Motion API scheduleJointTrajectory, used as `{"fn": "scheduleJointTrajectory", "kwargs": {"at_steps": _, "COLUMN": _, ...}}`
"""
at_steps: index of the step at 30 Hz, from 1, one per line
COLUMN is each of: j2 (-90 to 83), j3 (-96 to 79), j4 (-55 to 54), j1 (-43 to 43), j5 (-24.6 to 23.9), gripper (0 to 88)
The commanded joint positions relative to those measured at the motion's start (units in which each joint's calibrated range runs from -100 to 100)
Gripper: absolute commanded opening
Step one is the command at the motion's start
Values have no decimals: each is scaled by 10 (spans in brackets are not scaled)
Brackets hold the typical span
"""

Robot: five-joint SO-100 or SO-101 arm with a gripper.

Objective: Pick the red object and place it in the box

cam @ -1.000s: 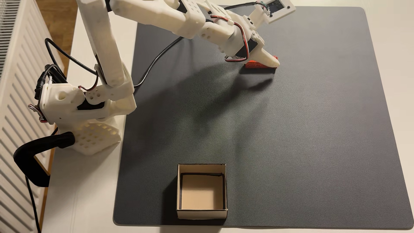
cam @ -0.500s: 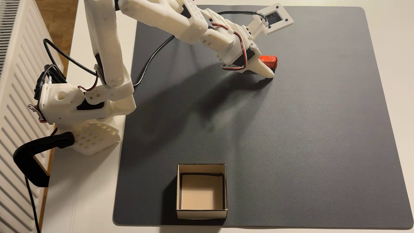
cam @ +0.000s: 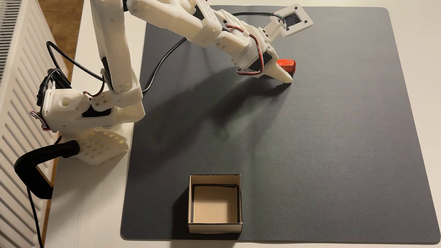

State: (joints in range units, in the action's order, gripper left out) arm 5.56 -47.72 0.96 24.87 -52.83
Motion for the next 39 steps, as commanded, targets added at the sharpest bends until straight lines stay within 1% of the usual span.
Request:
{"fn": "scheduleJointTrajectory", "kwargs": {"at_steps": 1, "j2": 7, "j3": 20, "j4": -5, "j1": -6, "j5": 1, "gripper": 247}}
{"fn": "scheduleJointTrajectory", "kwargs": {"at_steps": 9, "j2": 51, "j3": 38, "j4": -5, "j1": -15, "j5": 0, "gripper": 247}}
{"fn": "scheduleJointTrajectory", "kwargs": {"at_steps": 26, "j2": 45, "j3": 34, "j4": 3, "j1": -7, "j5": 2, "gripper": 246}}
{"fn": "scheduleJointTrajectory", "kwargs": {"at_steps": 31, "j2": 45, "j3": 34, "j4": 4, "j1": -7, "j5": 2, "gripper": 175}}
{"fn": "scheduleJointTrajectory", "kwargs": {"at_steps": 39, "j2": 46, "j3": 35, "j4": 4, "j1": -7, "j5": 2, "gripper": 159}}
